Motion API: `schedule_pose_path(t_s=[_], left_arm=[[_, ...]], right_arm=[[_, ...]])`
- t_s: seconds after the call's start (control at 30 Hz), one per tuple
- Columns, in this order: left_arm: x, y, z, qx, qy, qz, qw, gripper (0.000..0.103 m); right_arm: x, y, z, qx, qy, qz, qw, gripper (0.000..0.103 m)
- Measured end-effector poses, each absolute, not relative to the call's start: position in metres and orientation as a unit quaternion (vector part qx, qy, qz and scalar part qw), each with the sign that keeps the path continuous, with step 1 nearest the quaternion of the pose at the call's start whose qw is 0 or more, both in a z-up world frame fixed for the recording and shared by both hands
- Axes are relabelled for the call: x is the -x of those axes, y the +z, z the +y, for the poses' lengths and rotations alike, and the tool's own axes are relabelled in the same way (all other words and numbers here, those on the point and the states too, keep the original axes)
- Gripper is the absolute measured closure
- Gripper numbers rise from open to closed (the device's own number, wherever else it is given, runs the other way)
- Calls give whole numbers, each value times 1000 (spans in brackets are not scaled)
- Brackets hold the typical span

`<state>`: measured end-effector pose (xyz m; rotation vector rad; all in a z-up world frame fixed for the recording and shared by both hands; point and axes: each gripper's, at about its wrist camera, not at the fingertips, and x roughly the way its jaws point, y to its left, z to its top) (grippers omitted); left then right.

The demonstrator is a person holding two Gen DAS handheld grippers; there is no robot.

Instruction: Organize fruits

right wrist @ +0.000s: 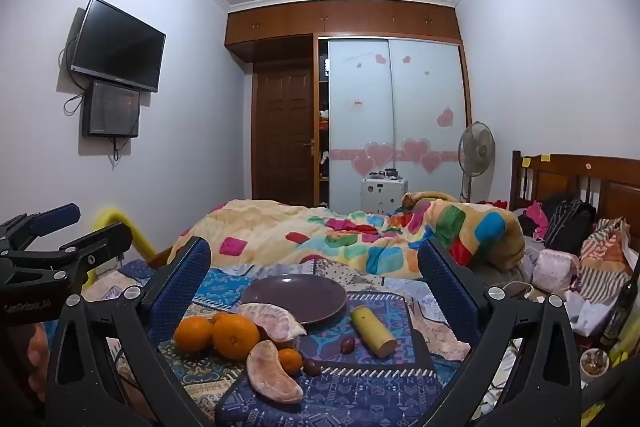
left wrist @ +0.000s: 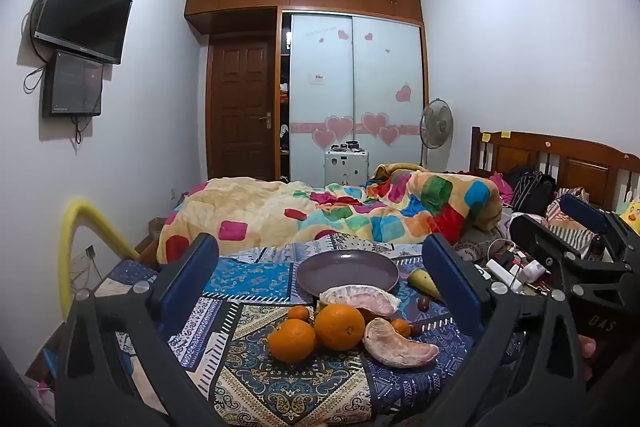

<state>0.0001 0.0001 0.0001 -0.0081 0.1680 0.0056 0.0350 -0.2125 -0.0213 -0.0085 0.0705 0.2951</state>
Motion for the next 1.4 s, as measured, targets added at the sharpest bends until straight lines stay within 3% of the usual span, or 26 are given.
schedule_pose_path(t_s=[1.4], left_arm=[[-8,-10,2,11,3,86,996,0]], right_arm=[[-37,-30,-203,9,153,44,987,0]])
